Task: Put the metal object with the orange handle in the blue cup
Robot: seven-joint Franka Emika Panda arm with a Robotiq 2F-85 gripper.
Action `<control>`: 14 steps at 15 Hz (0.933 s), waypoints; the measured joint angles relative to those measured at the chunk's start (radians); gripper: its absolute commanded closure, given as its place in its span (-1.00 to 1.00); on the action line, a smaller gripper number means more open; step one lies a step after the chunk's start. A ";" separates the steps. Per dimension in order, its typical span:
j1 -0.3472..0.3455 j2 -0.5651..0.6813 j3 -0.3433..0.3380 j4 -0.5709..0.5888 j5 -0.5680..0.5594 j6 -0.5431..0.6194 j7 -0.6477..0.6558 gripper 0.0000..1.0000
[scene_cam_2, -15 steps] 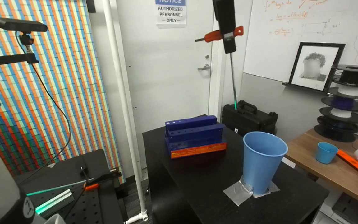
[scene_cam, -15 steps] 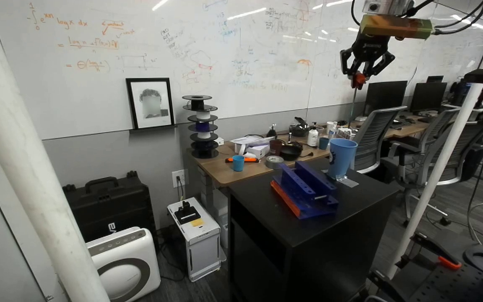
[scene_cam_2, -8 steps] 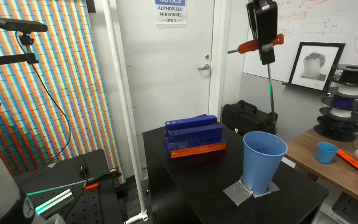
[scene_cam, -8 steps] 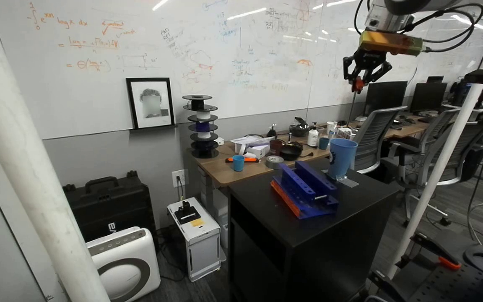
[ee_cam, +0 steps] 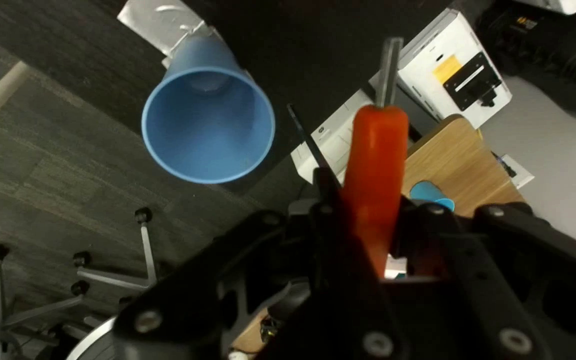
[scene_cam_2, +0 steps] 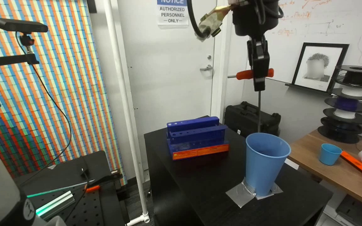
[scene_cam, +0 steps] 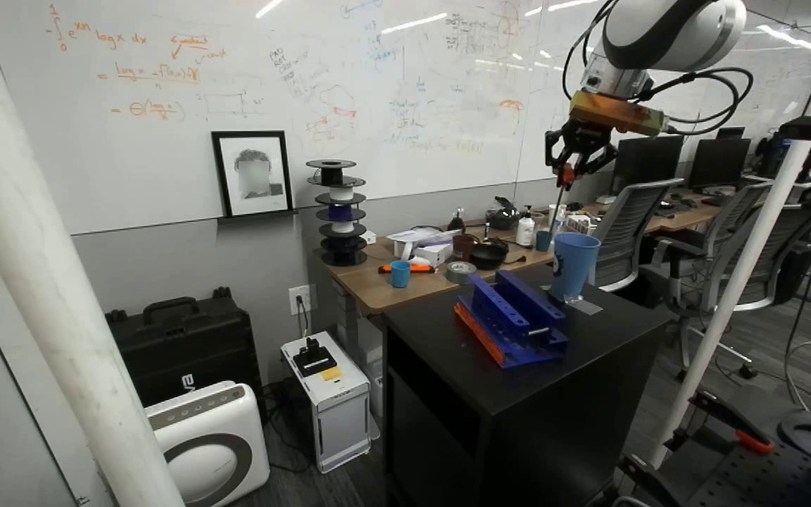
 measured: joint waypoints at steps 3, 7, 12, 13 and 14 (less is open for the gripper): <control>0.012 0.034 -0.020 -0.001 0.090 -0.008 -0.047 0.78; 0.002 0.045 -0.061 -0.006 0.091 -0.013 -0.066 0.79; 0.002 -0.015 -0.056 -0.007 0.023 0.028 -0.066 0.79; 0.002 -0.034 -0.053 -0.007 0.012 0.029 -0.066 0.78; 0.003 -0.053 -0.049 -0.007 0.010 0.029 -0.066 0.78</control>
